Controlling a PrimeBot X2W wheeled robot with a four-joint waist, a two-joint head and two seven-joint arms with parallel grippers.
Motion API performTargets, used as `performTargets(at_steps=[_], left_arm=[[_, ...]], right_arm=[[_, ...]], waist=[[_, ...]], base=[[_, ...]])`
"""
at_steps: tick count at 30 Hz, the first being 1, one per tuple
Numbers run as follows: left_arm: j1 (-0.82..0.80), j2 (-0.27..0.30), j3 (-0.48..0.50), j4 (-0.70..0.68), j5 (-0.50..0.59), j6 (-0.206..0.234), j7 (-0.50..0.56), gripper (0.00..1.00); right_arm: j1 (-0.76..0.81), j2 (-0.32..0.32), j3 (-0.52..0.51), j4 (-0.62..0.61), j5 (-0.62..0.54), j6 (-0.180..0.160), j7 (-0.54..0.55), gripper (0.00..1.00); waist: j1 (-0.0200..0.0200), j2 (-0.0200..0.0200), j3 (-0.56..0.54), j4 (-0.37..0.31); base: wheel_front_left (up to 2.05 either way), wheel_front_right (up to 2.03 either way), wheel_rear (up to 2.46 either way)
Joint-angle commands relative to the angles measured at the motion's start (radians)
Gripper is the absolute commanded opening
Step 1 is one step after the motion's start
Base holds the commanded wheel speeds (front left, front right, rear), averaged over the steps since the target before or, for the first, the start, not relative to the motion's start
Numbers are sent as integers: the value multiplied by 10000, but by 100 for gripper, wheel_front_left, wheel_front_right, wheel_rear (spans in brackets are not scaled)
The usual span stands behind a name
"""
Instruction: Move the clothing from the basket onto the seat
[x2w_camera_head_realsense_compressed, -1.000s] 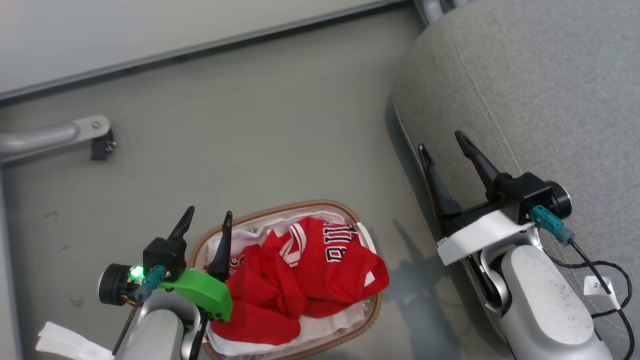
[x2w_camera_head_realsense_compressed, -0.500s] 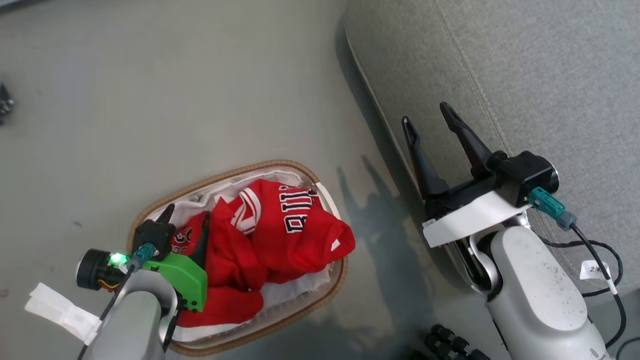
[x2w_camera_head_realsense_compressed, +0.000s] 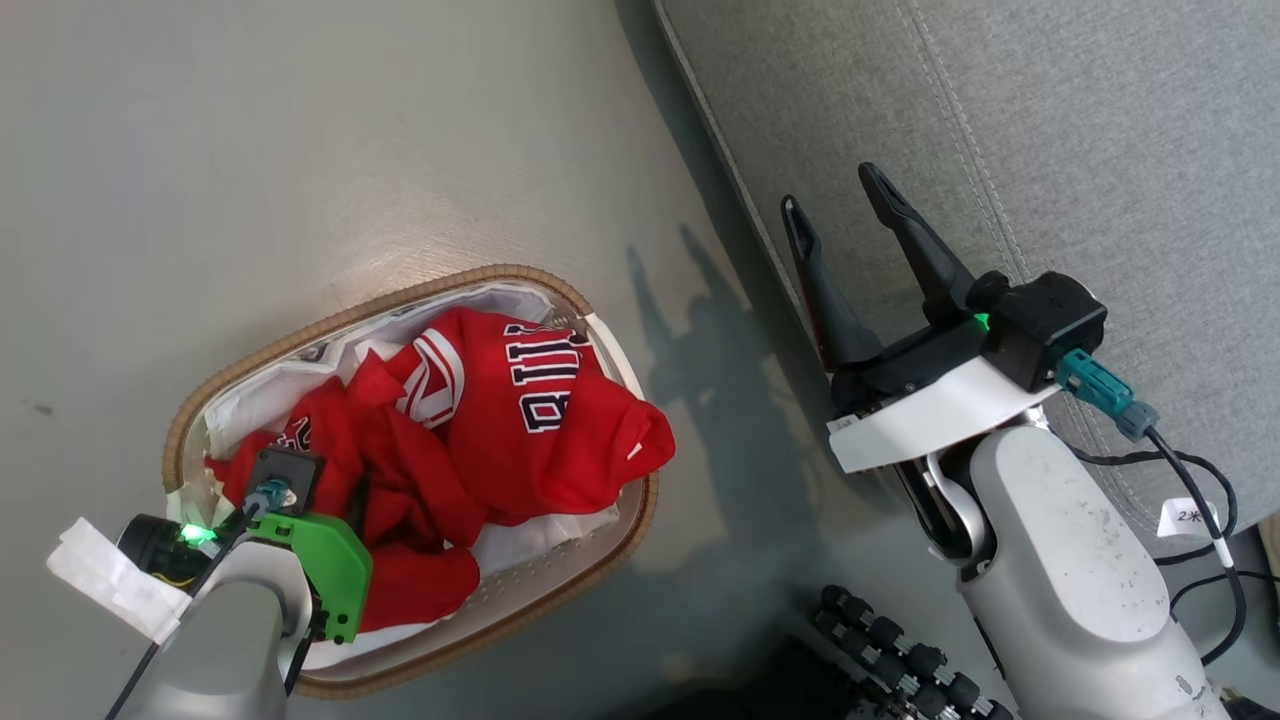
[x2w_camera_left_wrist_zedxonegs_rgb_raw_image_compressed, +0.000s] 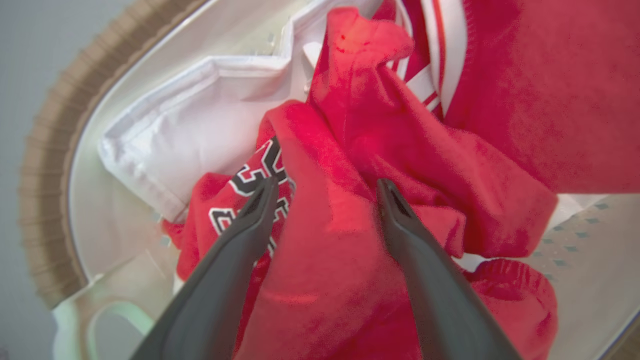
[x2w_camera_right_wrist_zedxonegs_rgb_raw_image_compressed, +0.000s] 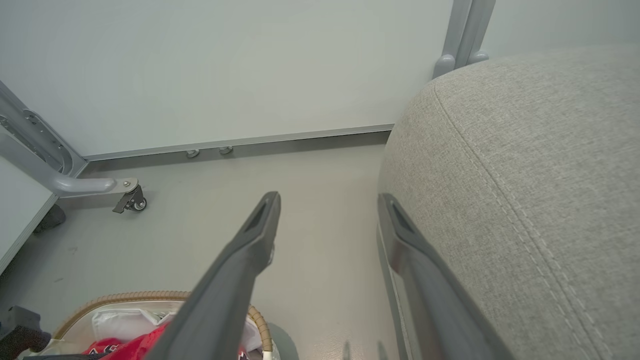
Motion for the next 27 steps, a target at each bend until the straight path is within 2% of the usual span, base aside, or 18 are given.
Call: performTargets(at_steps=[1, 10, 11, 13, 22, 27], left_arm=[[-257, 37, -89, 274, -106, -26, 157, 100], [-613, -159, -880, 1018, -724, -26, 1207, 100], [-619, -152, -993, 1013, -821, -26, 1254, 84], [-558, -142, -1264, 911, -987, -26, 1195, 0], [-107, -414, -1685, 847, -1605, -26, 209, 0], [149, -600, -1449, 672, -1939, 42, -185, 0]], right_arm=[[-111, -9, 34, -50, 56, -6, -50, 100], [-87, -13, 112, -25, 159, -6, -50, 100], [-89, -12, 124, -7, 161, -6, -50, 100], [-89, -13, 136, 28, 196, -6, -50, 100], [221, -16, 55, 329, 172, -6, -50, 100], [504, -22, -121, 576, 8, -6, -50, 100]], waist=[[-1, 0, 149, -74], [-1, 0, 183, -105], [-1, 0, 176, -110], [-1, 0, 133, -119], [-1, 0, -818, 95], [-1, 0, -1713, 479]], base=[[0, 0, 0], [0, 0, 0], [0, 0, 0], [0, 0, 0], [0, 0, 0], [0, 0, 0]])
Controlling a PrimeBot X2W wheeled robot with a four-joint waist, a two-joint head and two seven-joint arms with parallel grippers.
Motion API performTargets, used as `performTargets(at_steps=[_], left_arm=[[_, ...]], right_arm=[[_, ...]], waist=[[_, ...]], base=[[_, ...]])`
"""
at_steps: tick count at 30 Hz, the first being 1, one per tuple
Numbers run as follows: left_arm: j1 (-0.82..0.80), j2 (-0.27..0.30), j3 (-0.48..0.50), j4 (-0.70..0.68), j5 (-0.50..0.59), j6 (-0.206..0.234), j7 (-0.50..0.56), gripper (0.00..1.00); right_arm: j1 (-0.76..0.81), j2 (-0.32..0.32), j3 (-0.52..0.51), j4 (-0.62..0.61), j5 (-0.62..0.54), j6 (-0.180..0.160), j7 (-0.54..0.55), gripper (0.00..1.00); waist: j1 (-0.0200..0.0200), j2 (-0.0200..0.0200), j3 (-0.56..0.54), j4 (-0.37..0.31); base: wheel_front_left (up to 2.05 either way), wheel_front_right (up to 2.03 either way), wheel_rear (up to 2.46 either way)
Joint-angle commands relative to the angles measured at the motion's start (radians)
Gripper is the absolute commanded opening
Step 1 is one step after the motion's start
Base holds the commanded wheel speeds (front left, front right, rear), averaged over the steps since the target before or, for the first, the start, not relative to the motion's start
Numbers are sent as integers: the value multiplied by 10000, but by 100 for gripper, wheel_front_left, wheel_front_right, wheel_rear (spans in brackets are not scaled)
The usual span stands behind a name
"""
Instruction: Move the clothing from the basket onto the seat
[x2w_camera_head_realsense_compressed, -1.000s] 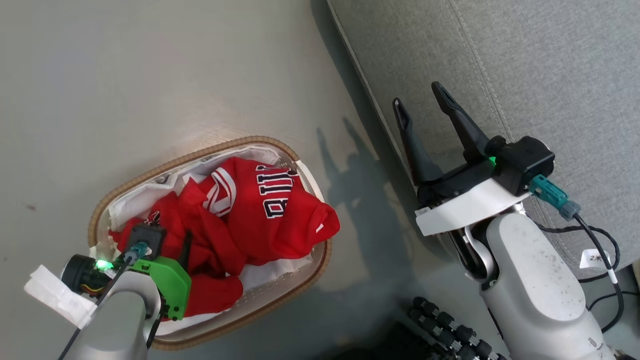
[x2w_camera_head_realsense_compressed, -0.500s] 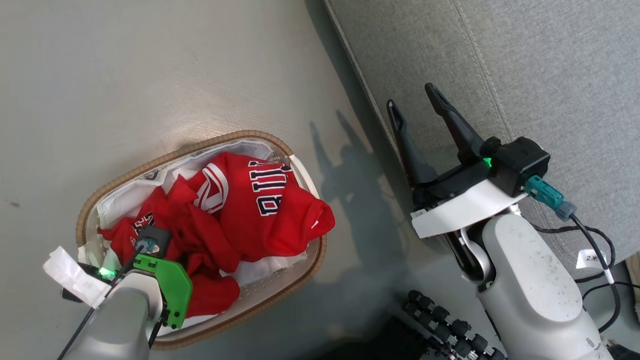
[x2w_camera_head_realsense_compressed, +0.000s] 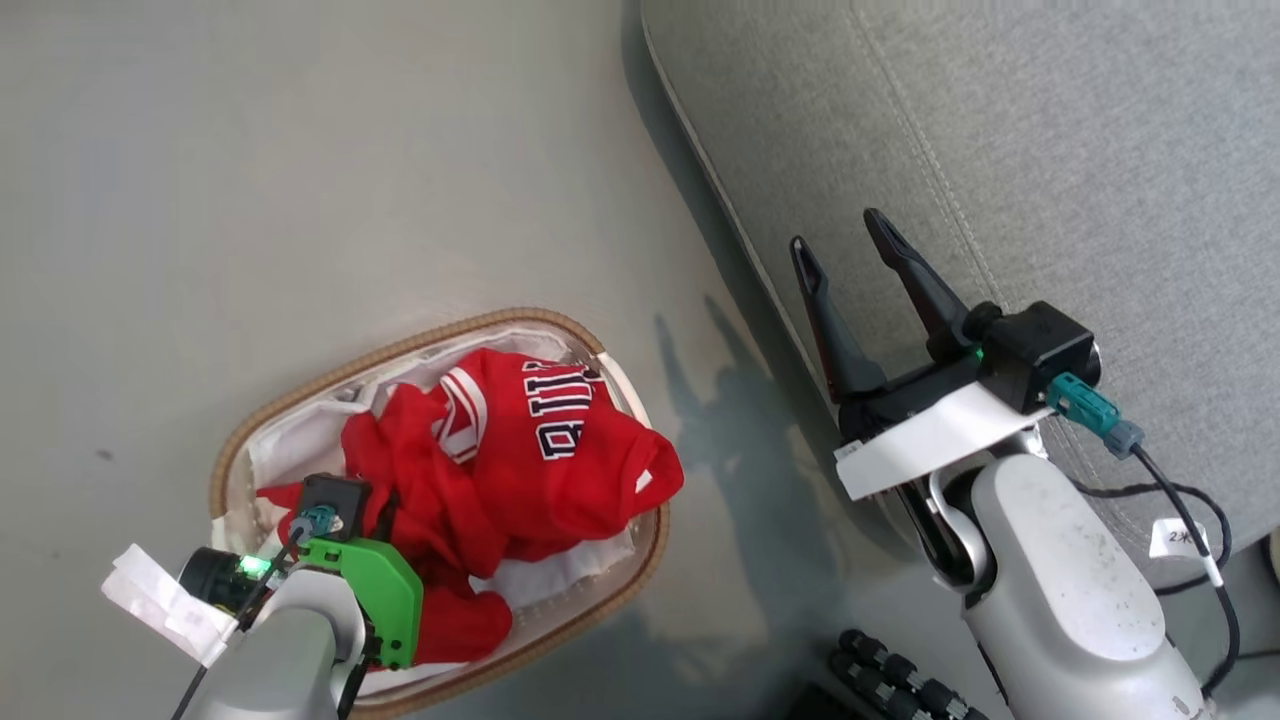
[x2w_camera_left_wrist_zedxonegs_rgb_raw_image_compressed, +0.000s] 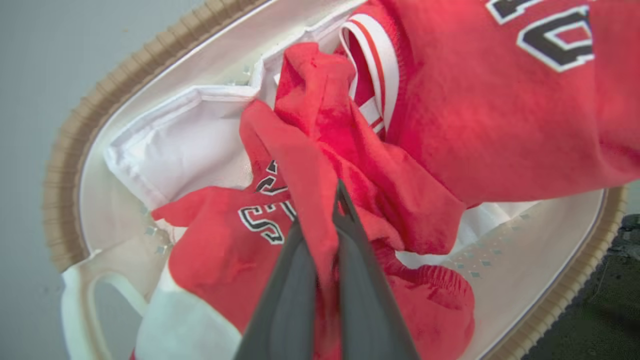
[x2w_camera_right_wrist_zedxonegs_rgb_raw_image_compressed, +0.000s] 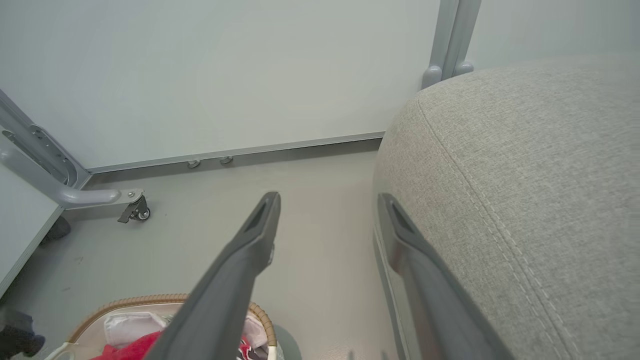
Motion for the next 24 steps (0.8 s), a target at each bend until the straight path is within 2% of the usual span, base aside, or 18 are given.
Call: performTargets(at_steps=[1, 11, 24], left_arm=[[236, -76, 85, -104, -73, 34, -68, 0], [2051, -290, 1419, -3218, 369, 361, -82, 0], [3446, -901, 3211, -6314, 1395, 33, -85, 0]], right_arm=[[232, -32, -73, 101, -69, -6, -50, 100], [1203, -41, -573, 559, -438, -6, -50, 100], [2259, -38, -906, 872, -662, -6, -49, 100]], waist=[[0, 0, -860, 467], [0, 0, -2687, 1465], [0, 0, -4301, 2493]], base=[[0, 0, 0], [0, 0, 0], [0, 0, 0]])
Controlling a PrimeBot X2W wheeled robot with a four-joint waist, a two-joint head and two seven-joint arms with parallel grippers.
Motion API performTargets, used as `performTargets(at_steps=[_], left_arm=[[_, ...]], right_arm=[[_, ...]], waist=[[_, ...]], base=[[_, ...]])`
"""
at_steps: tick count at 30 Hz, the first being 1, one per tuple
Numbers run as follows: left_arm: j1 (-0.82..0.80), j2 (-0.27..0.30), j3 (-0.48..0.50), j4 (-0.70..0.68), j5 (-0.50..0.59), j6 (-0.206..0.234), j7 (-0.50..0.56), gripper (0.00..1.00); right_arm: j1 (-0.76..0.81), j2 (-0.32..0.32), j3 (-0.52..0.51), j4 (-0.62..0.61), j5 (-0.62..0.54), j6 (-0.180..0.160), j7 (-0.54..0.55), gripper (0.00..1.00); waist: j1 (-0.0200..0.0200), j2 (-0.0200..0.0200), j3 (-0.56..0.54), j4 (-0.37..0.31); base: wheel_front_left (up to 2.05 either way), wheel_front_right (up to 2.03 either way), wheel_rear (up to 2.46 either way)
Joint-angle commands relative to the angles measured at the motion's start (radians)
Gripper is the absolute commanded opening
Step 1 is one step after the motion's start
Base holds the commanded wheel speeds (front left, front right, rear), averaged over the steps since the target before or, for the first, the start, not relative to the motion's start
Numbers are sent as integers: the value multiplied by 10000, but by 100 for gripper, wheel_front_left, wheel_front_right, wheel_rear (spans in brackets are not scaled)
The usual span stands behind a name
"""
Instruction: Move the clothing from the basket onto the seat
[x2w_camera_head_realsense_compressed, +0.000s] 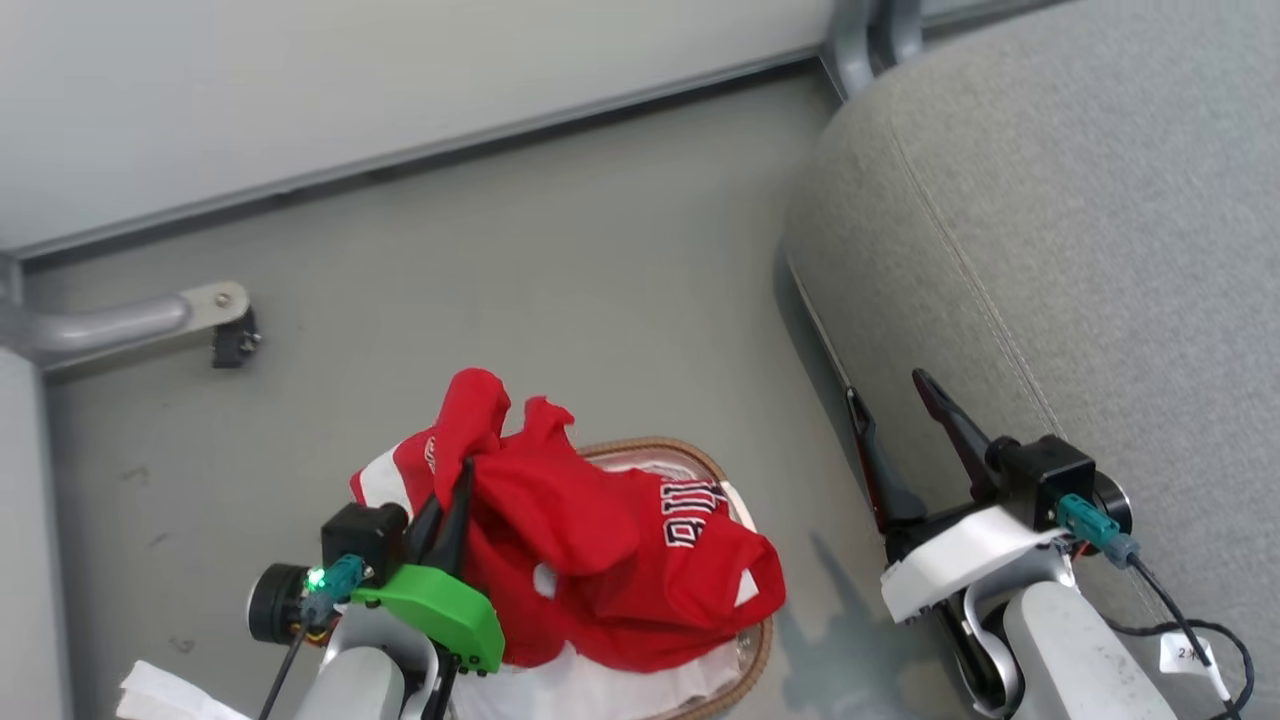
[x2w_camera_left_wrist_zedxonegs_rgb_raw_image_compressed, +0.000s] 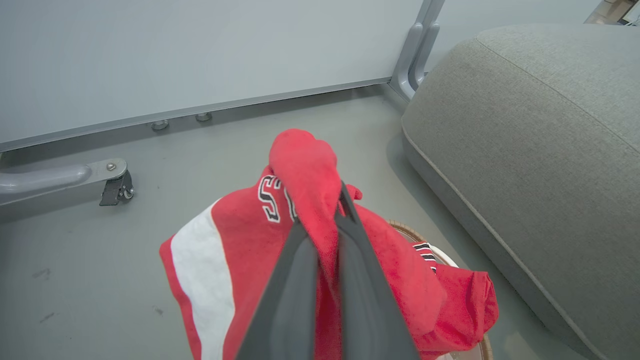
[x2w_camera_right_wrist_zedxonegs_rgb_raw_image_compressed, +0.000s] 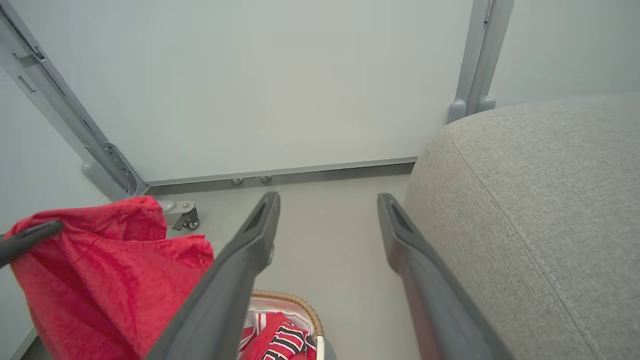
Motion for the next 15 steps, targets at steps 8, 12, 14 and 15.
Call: performTargets(at_steps=[8, 12, 14, 15], left_arm=[[223, -246, 426, -1700, 108, -88, -36, 0], [48, -264, 373, -2527, -82, -87, -38, 0], [-20, -277, 427, -2871, -230, -88, -36, 0], [-78, -283, 422, -3078, -248, -89, -36, 0]], right_arm=[[576, -41, 189, 222, -125, -6, -48, 100], [846, -41, 258, 334, -158, -7, -47, 100], [991, -53, 342, 400, -145, -7, -48, 100], [1043, -83, 395, 436, -137, -7, -48, 100]], waist=[[0, 0, -1261, 683], [0, 0, -1552, 691], [0, 0, -1680, 680], [0, 0, -1739, 670]], base=[[0, 0, 0], [0, 0, 0], [0, 0, 0], [0, 0, 0]])
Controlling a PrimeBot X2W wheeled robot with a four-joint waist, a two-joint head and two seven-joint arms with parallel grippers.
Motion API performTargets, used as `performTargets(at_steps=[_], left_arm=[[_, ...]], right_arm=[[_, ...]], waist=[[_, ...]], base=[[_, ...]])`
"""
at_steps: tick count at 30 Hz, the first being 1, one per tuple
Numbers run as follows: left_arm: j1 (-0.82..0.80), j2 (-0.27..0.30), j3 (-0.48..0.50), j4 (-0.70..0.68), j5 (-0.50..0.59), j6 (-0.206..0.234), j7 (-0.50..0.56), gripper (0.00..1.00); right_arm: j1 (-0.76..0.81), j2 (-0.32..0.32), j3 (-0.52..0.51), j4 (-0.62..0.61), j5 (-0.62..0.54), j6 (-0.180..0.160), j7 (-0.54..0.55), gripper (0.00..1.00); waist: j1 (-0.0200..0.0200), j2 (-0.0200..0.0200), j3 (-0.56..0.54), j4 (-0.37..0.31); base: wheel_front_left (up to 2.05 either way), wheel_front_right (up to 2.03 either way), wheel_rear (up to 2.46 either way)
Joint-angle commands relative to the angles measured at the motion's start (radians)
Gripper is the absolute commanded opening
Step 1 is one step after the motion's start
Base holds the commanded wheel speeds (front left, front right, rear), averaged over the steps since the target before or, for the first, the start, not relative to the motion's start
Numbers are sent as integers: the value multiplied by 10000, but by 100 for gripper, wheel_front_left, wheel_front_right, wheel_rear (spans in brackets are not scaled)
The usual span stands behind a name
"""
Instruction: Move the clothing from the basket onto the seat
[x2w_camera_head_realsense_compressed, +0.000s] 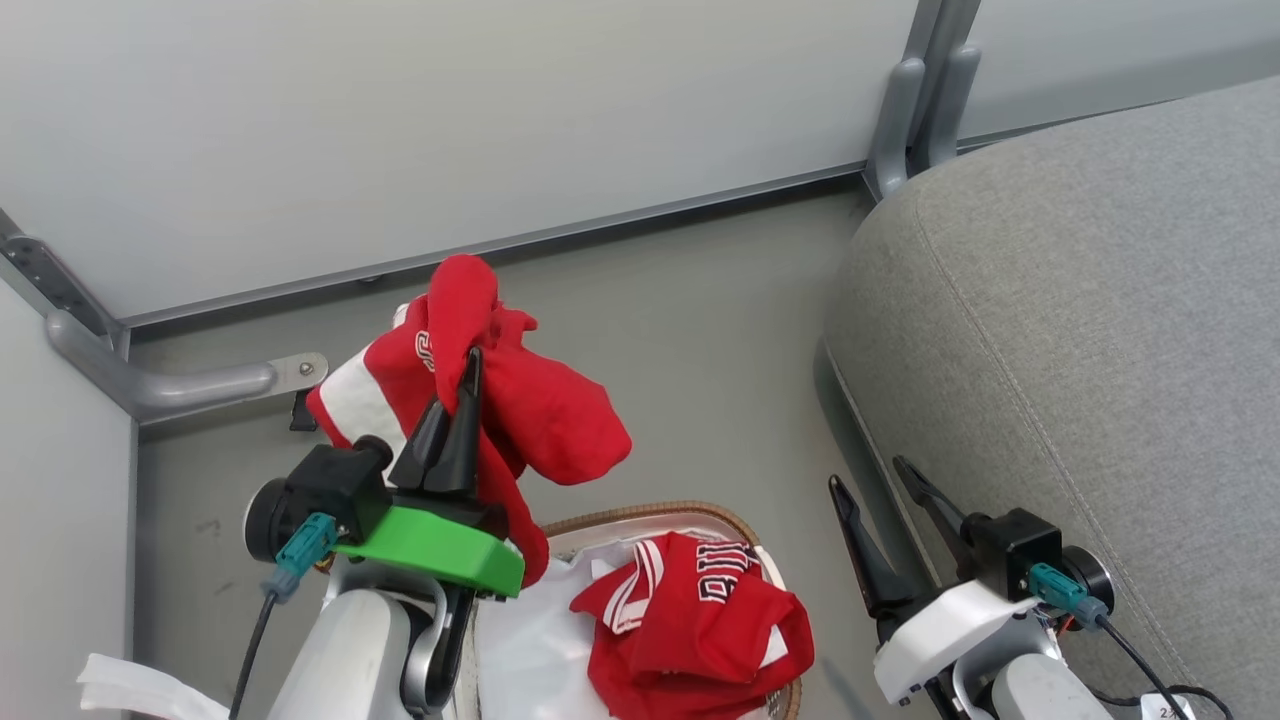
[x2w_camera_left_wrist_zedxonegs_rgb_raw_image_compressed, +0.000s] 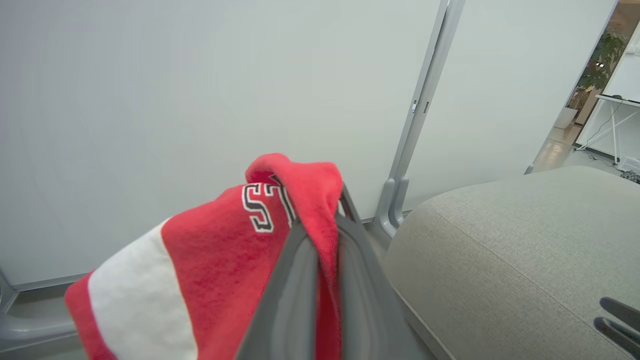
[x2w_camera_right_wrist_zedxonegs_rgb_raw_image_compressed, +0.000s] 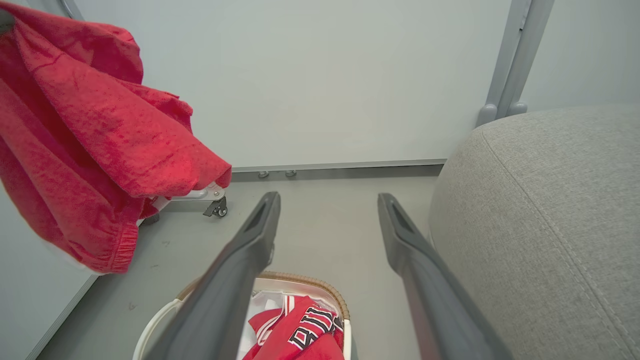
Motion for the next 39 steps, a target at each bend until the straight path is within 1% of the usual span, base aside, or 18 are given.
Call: performTargets(at_steps=[1, 7, 10, 13, 15, 19, 25, 27, 30, 35, 39], left_arm=[[-187, 12, 1, -204, -60, -32, -38, 0], [-348, 1, -279, -827, -134, -32, -38, 0], [-380, -2, -476, -969, -212, -32, -38, 0], [-388, -1, -720, -972, -268, -32, -39, 0], [-409, -1, -892, -990, -323, -33, -39, 0], [-473, 1, -1193, -969, -448, -33, -40, 0], [-594, -1, -1472, -920, -598, -33, -39, 0], [-654, -3, -1560, -906, -660, -33, -39, 0], [-693, -2, -1633, -899, -715, -33, -39, 0], [-787, -2, -1764, -957, -799, -34, -39, 0], [-823, -2, -1901, -985, -825, -34, -39, 0]], right_arm=[[163, -83, 38, 47, -8, -7, -50, 100], [411, -219, 521, 180, -15, -7, -50, 100], [475, -298, 1052, 171, 27, -7, -50, 100], [425, -376, 1897, 95, 134, -7, -49, 100], [219, -458, 2589, -29, 204, -7, -49, 100], [-252, -517, 3518, -218, 362, -7, -49, 100], [-1218, -402, 4339, -298, 570, -7, -49, 100], [-1495, -365, 4504, -237, 611, -7, -50, 100], [-1818, -291, 4396, -157, 488, -7, -50, 100], [-2024, -145, 3818, -46, -5, -7, -50, 100], [-2033, -107, 3563, 92, -367, -7, -49, 100]], waist=[[0, 0, -215, 33], [0, 0, -393, 93], [0, 0, -451, 167], [0, 0, -483, 260], [0, 0, -475, 342], [0, 0, -404, 480], [0, 0, -241, 680], [0, 0, -194, 749], [0, 0, -140, 827], [0, 0, -58, 941], [0, 0, -23, 1005]], base=[[0, 0, 0], [0, 0, 0], [0, 0, 0], [0, 0, 0], [0, 0, 0], [0, 0, 0], [0, 0, 0], [0, 0, 0], [0, 0, 0], [0, 0, 0], [0, 0, 0]])
